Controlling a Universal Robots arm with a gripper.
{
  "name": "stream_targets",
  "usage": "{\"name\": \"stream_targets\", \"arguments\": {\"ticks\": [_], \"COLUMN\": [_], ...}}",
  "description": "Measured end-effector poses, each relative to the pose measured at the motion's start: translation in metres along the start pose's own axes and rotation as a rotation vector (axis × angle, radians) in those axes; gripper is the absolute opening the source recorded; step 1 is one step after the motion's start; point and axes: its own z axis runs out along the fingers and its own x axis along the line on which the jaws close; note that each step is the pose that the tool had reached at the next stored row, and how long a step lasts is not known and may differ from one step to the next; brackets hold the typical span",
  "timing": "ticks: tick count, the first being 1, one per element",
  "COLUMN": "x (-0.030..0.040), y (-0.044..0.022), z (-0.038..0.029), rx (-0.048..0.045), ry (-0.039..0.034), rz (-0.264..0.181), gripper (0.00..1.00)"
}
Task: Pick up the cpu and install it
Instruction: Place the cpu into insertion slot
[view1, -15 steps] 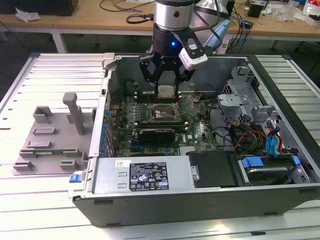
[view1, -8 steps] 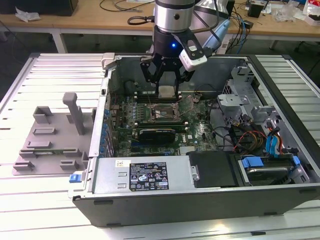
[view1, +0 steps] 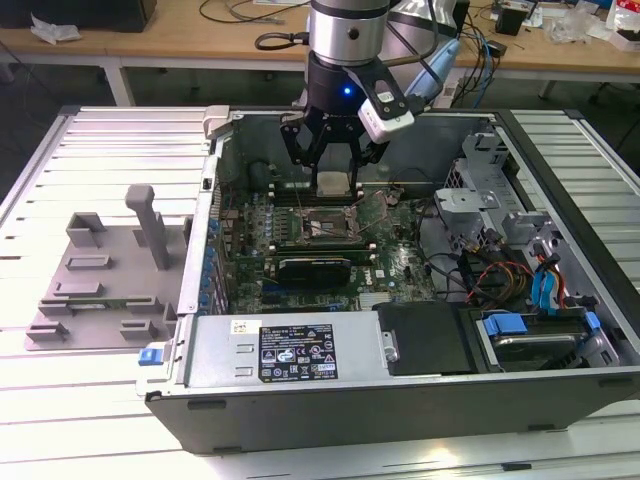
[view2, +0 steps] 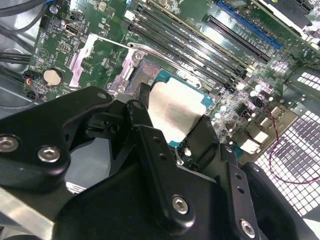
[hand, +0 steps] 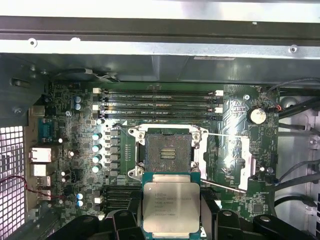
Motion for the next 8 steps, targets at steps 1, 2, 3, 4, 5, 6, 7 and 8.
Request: {"name": "stream_targets", "arguments": {"ticks": [1, 2, 3, 4, 5, 6, 7, 8], "x": [0.0000, 0.0000, 0.0000, 0.0000, 0.0000, 0.0000, 0.0000, 0.0000], "y": [0.0000, 0.0000, 0.0000, 0.0000, 0.0000, 0.0000, 0.0000, 0.0000], "z": [0.0000, 0.0001, 0.0001, 0.0001, 0.0002, 0.0002, 0.0002, 0.0003], "rx": [0.0000, 0.0000, -0.0001, 0.0000, 0.0000, 0.0000, 0.0001, 0.0002], "ry": [0.0000, 0.0000, 0.0000, 0.0002, 0.0013, 0.0018, 0.0024, 0.0036], "rz": [0.000, 0.000, 0.000, 0.006, 0.031, 0.044, 0.059, 0.088], "gripper": [0.55, 0.55, 0.55, 0.55, 0.55, 0.55, 0.55, 0.55]}}
